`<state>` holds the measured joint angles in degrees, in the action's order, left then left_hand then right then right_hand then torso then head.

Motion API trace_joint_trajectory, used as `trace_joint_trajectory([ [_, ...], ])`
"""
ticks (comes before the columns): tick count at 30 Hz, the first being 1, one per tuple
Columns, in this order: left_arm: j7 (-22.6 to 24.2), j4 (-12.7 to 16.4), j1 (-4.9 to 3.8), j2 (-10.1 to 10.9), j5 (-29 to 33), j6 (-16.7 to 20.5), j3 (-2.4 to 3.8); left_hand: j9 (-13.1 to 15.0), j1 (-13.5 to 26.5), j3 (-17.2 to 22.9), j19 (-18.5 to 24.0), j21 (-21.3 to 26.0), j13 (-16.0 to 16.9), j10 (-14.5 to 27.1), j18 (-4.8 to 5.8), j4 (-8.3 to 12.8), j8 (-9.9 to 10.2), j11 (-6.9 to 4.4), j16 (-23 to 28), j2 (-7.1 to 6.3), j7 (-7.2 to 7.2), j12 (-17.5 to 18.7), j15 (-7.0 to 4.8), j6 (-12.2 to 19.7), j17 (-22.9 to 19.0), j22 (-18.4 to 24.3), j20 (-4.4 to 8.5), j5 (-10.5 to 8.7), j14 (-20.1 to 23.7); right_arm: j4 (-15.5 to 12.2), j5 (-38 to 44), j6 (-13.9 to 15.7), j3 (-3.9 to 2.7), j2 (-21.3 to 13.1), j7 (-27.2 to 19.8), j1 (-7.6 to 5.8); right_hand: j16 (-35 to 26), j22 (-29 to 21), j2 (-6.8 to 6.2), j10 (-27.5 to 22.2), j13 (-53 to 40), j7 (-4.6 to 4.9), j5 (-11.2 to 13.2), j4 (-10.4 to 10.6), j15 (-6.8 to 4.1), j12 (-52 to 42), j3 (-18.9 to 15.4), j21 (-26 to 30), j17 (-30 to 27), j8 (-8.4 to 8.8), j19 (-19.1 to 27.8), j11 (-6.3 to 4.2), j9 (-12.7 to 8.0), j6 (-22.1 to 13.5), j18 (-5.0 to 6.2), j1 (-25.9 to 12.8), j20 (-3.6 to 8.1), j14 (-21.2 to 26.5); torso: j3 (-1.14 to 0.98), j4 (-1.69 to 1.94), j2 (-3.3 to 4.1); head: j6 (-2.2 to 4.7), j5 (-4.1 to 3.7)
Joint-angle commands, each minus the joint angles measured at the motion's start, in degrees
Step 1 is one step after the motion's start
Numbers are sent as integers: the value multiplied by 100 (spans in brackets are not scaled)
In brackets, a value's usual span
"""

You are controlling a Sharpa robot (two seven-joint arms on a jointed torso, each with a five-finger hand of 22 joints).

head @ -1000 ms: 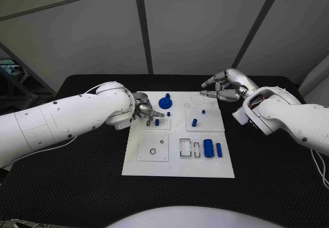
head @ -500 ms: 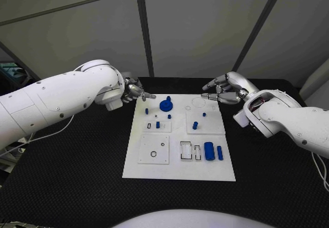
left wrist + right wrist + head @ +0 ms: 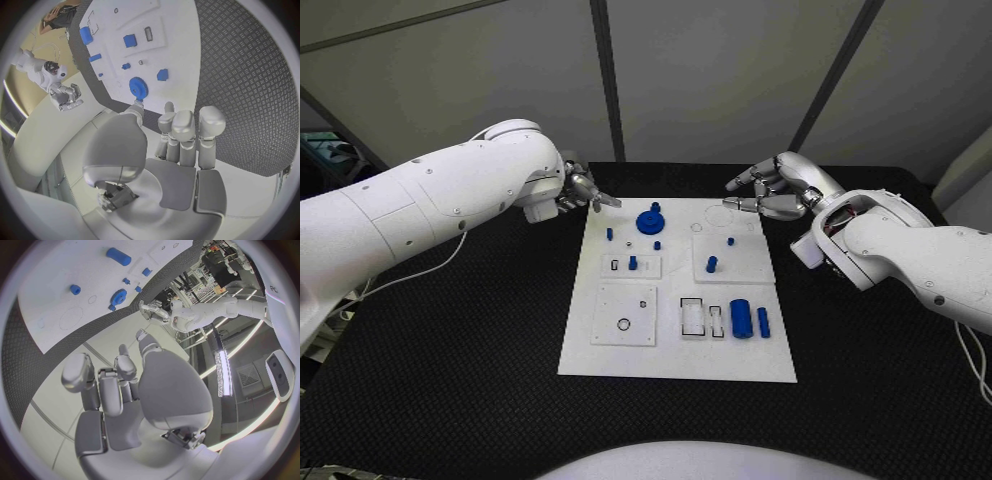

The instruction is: Assemble the parts on the task board

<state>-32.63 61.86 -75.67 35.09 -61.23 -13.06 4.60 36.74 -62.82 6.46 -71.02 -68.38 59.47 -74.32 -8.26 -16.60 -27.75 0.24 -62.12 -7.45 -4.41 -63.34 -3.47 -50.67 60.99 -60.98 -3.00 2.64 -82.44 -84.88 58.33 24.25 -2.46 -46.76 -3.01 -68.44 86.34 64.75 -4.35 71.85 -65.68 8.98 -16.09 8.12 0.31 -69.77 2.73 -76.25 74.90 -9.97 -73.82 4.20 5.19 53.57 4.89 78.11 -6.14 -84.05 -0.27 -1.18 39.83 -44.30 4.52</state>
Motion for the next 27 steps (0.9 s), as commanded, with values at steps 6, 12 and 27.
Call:
trace_joint_trajectory([
  [6,106,-264,30,-187,-116,-447,-87,-59,2,-52,-55,-62,36,-30,167,1,44,4,-8,95,-9,-52,31,-61,24,-62,-19,13,-15,-1,11,-37,-4,32,-47,-8,-25,-5,34,-7,3,-16,-34,12,-48,26,-27,27,809,-27,28,-23,-10,29,57,-29,0,-421,0,4,-4,-24,35],
  [12,104,-288,47,-243,-119,-471,-117,-98,0,-60,-75,-78,46,-39,170,6,50,0,-23,142,-4,-68,29,-94,38,-85,-20,13,-22,5,11,-41,-4,40,-49,-8,-25,-5,34,-7,3,-16,-34,12,-48,26,-27,27,809,-27,28,-23,-10,29,57,-29,0,-421,3,5,-8,-18,51],
  [27,107,-246,54,-256,-120,-714,-126,-220,-102,-65,-140,-130,102,-92,183,51,43,-29,-85,271,31,-145,7,-240,94,-169,-8,13,-57,8,11,-48,-4,49,-47,-8,-25,-5,34,-7,3,-16,-34,12,-48,26,-27,27,809,-27,28,-23,-10,29,57,-29,0,-421,0,10,-6,-29,44],
])
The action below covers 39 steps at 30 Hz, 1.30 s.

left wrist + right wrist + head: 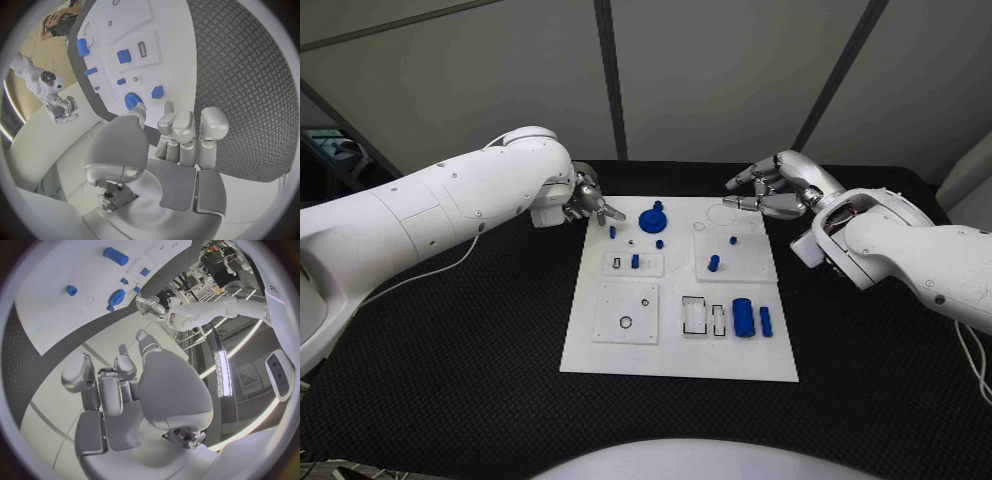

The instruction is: Assemble the parts on the task board

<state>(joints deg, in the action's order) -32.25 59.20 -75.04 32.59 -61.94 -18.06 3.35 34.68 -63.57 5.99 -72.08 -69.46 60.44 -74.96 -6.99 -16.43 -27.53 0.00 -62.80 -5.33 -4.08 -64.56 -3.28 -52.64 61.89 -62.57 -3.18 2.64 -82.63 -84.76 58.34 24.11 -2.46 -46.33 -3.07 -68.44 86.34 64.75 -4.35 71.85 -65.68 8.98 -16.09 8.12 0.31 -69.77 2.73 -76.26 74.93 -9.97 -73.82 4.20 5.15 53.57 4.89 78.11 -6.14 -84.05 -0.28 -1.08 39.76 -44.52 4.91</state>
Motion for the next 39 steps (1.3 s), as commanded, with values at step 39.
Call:
trace_joint_trajectory([
  [39,163,-49,31,-63,2,-420,-11,-255,-445,169,-95,-63,30,-71,73,260,42,-39,-60,400,30,-76,-42,-189,45,-105,42,13,-65,-1,11,-56,-4,24,-32,-8,-35,-8,55,0,2,-19,-47,6,-52,21,-15,32,793,-35,25,-27,-8,28,58,-10,2,-418,4,-3,-1,-49,3],
])
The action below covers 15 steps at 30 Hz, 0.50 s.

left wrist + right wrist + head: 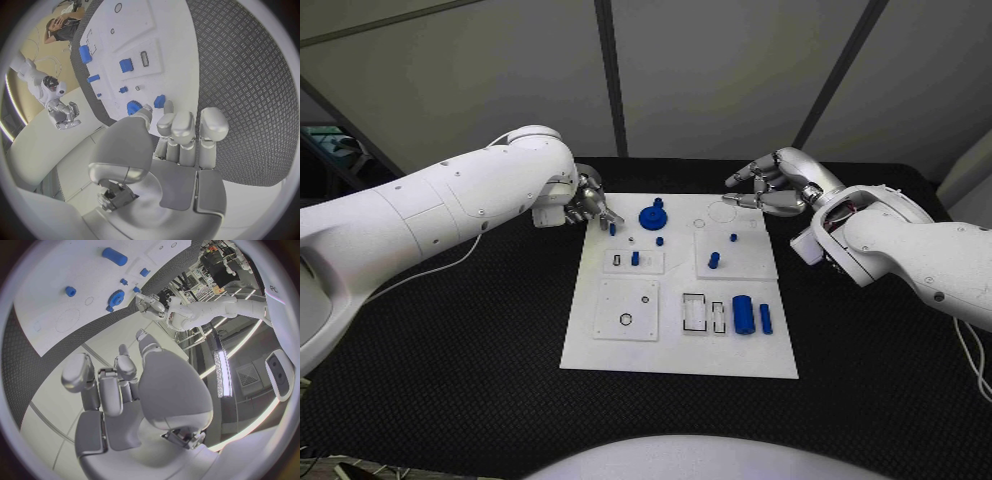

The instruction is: Assemble the parts on the task board

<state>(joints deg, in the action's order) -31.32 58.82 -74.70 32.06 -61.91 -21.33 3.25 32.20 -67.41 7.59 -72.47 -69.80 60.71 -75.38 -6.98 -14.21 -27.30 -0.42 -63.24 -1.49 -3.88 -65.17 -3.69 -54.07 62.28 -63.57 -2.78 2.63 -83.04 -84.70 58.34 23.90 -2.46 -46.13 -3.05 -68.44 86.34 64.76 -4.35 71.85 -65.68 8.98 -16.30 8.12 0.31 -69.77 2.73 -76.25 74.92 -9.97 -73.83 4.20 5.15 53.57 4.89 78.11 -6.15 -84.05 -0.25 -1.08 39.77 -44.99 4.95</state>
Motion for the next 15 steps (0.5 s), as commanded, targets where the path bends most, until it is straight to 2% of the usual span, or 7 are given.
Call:
trace_joint_trajectory([
  [1,73,-15,-1,-12,-2,-93,0,-10,-67,14,-55,-29,2,-29,72,43,20,3,-16,22,10,-14,-1,-48,5,-6,2,14,-24,-7,11,-34,-4,3,-34,-8,-35,-9,55,0,2,-19,-26,6,-52,21,-15,32,794,-35,25,-27,-9,28,57,-10,2,-418,2,-2,-2,-3,-3],
  [5,93,-21,4,-17,8,-68,0,-34,-134,66,-54,-26,-5,-26,72,89,23,-4,-14,77,18,-10,-4,-53,4,-7,4,14,-24,-6,11,-35,-4,4,-34,-8,-35,-9,55,0,2,-19,-26,6,-52,21,-15,32,794,-35,25,-27,-9,28,57,-10,2,-418,-2,2,-2,-2,-7],
  [10,123,-33,6,-27,50,-60,0,-88,-373,257,-58,-25,-12,-20,71,261,40,-27,-14,209,40,-4,-21,-45,5,-18,16,14,-24,-5,11,-36,-4,8,-36,-8,-35,-9,55,0,2,-19,-26,6,-52,21,-15,32,794,-35,25,-27,-9,28,57,-10,2,-418,-2,1,-1,-12,-10],
  [15,146,-45,10,-39,64,-69,-1,-124,-504,381,-62,-26,-18,-15,73,378,47,-34,-13,264,47,2,-28,-42,6,-30,24,14,-24,-5,11,-38,-4,10,-36,-8,-32,-5,60,7,-6,-20,-30,4,-53,14,-12,31,800,-37,22,-27,-10,27,57,-5,3,-419,-2,-2,0,-20,-11],
])
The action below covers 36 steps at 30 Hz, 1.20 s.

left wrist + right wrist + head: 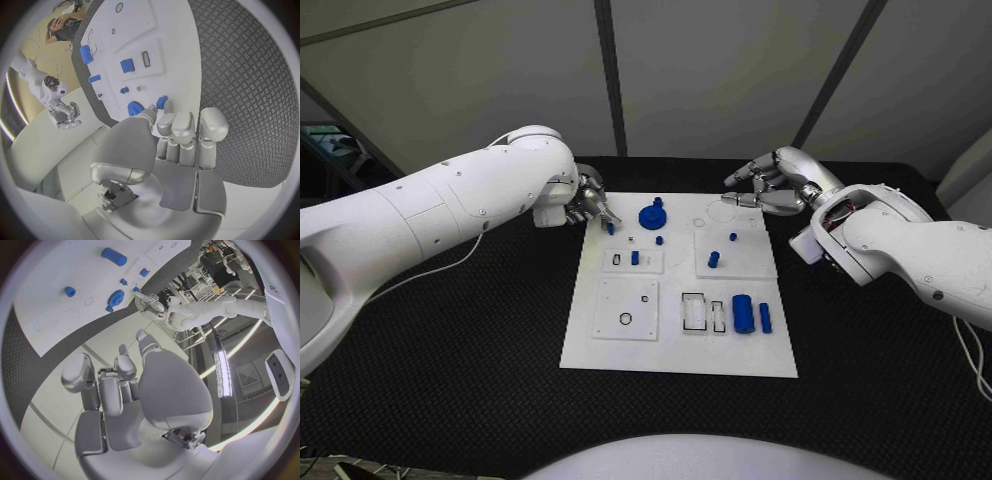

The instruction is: Assemble the parts on the task board

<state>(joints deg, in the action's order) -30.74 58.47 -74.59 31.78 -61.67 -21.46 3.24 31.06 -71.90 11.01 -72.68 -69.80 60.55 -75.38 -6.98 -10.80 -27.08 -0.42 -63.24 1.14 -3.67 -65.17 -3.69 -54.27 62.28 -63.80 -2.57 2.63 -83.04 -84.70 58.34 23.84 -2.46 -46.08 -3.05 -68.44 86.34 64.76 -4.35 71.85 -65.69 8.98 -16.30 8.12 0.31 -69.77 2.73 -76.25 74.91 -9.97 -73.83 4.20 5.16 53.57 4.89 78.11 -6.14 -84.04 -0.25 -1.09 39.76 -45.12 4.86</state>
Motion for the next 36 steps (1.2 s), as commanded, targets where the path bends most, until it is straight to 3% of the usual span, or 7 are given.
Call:
trace_joint_trajectory([
  [1,93,-11,-1,-13,45,-53,0,-19,-80,67,-42,-26,-6,-13,74,61,26,-35,-12,12,28,6,-29,-22,7,-9,5,14,-24,-5,11,-32,-4,5,-36,-8,-32,-5,60,7,-5,-19,-30,4,-53,14,-12,31,800,-37,22,-27,-10,27,57,-5,3,-419,-2,-1,0,-8,-1],
  [9,121,-5,3,7,243,22,0,-77,-452,518,-60,-43,-14,-4,79,403,28,-73,-23,164,62,24,-58,-1,20,-50,27,18,-29,-6,11,-33,-4,1,-34,-8,-32,-5,60,7,-5,-19,-30,4,-53,14,-12,31,800,-37,22,-27,-10,27,57,-5,3,-419,-1,3,-4,-10,-3],
  [12,125,24,4,39,358,69,0,-86,-524,804,-72,-56,-19,-9,86,556,0,-63,-36,147,50,35,-59,6,35,-76,37,18,-37,-6,11,-32,-4,0,-35,-8,-32,-5,60,7,-5,-19,-30,4,-53,14,-12,31,800,-37,22,-27,-10,27,57,-5,3,-419,0,5,-5,-10,-4],
  [18,141,219,8,212,757,314,-1,-68,-281,1685,-117,-100,-52,-60,98,868,-159,-56,-103,-160,38,65,-66,13,101,-165,42,3,-76,3,11,-31,-4,-4,-36,-8,-34,-4,64,4,1,-20,-35,0,-54,18,-9,31,798,-38,20,-28,-11,27,57,2,4,-419,0,16,-10,1,11],
  [22,212,473,10,399,1050,539,-1,-42,-6,2312,-167,-147,-147,-110,110,1072,-292,-73,-165,-449,39,134,-62,20,159,-248,48,12,-117,10,11,-28,-4,-13,-37,-8,-34,-4,64,4,1,-20,-35,0,-54,18,-9,31,798,-38,20,-28,-11,27,57,2,4,-419,0,20,-13,2,24],
  [26,288,780,16,605,1237,790,-2,-40,184,2716,-216,-192,-256,-156,126,1213,-393,-81,-183,-606,47,208,-76,1,173,-324,43,67,-132,15,11,-27,-4,-20,-38,-8,-34,-7,65,3,3,-20,-38,-1,-54,20,-8,33,798,-39,21,-28,-11,26,57,4,4,-419,1,25,-10,9,31],
  [36,432,1667,137,1103,1001,1405,-11,-33,331,3027,-270,-245,-431,-188,138,1349,-508,-99,-193,-744,70,335,-84,-40,179,-411,55,132,-142,27,11,-25,-4,-36,-36,-8,-34,-7,65,3,3,-20,-38,-1,-54,20,-8,33,798,-39,21,-28,-11,26,57,4,4,-419,-8,26,-18,-1,64],
])
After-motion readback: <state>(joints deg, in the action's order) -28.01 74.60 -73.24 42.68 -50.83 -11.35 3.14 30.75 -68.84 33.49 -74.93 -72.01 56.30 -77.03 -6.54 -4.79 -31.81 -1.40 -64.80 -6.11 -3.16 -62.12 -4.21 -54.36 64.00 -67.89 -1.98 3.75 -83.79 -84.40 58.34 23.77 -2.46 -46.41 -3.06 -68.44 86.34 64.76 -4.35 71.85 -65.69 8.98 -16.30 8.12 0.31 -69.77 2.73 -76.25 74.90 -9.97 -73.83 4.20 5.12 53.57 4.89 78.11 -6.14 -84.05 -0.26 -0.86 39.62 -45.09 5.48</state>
